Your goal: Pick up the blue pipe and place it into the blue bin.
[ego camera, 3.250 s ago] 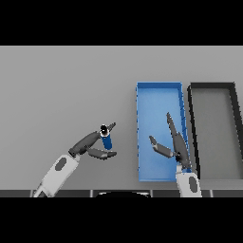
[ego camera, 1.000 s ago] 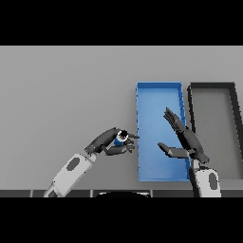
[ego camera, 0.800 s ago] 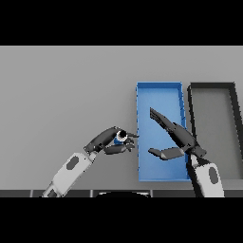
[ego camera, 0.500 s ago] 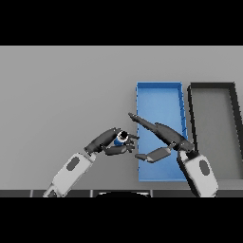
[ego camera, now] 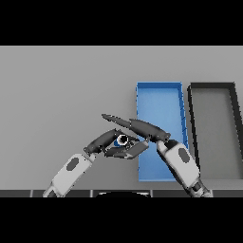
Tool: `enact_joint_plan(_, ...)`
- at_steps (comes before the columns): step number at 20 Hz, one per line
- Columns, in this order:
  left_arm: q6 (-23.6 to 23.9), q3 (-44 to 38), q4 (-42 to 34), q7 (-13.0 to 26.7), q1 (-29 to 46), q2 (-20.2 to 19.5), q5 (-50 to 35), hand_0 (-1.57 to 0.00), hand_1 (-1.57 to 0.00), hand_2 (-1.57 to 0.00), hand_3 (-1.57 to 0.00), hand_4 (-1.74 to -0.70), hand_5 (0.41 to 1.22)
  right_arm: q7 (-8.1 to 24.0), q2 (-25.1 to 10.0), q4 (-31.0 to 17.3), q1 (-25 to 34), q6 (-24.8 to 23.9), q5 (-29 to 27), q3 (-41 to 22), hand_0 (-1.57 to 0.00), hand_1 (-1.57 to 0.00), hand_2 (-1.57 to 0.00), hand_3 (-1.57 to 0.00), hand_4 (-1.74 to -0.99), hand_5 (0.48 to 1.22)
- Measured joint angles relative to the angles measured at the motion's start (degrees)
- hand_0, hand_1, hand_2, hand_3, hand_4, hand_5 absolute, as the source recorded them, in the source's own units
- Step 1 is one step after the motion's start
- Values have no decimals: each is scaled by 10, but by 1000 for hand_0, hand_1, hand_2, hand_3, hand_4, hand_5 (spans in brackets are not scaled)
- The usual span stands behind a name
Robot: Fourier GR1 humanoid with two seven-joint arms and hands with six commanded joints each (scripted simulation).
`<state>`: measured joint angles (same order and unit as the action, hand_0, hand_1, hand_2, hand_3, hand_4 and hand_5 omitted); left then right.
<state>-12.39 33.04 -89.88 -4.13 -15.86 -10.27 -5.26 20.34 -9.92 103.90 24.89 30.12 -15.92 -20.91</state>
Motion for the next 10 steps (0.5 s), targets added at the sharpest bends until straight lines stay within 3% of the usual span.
enact_joint_plan(1,-4,-4,1,2,3,-2,-7,-1571,-1571,-1571,-1484,-1736,1221,0,5,-7,11,2,-2,-1,-53,-84,-102,-46,-1245,506)
enact_joint_plan(3,-7,-5,5,4,-4,-5,1,-1182,-1078,-1063,-1030,-1682,1221,6,15,-28,36,10,-6,-2,-345,-375,-379,-296,-1335,507)
enact_joint_plan(5,-24,8,3,70,-20,-31,23,-818,-706,-680,-659,-1480,1221,15,22,-36,48,23,-10,-10,-718,-699,-739,-635,-1430,522)
enact_joint_plan(6,-23,8,-1,83,-19,-29,29,-776,-706,-686,-583,-1533,1221,9,19,-40,53,30,-9,-9,-888,-873,-905,-768,-1486,550)
enact_joint_plan(8,-12,1,-10,55,-6,-17,35,-1063,-1017,-969,-939,-1607,1221,10,37,-57,62,37,-32,-16,-1134,-1124,-1145,-957,-1562,666)
enact_joint_plan(10,-5,-5,-5,44,-3,0,19,-1246,-1217,-1115,-1166,-1655,1221,28,41,-61,56,37,-52,-20,-1291,-1285,-1298,-1178,-1495,826)
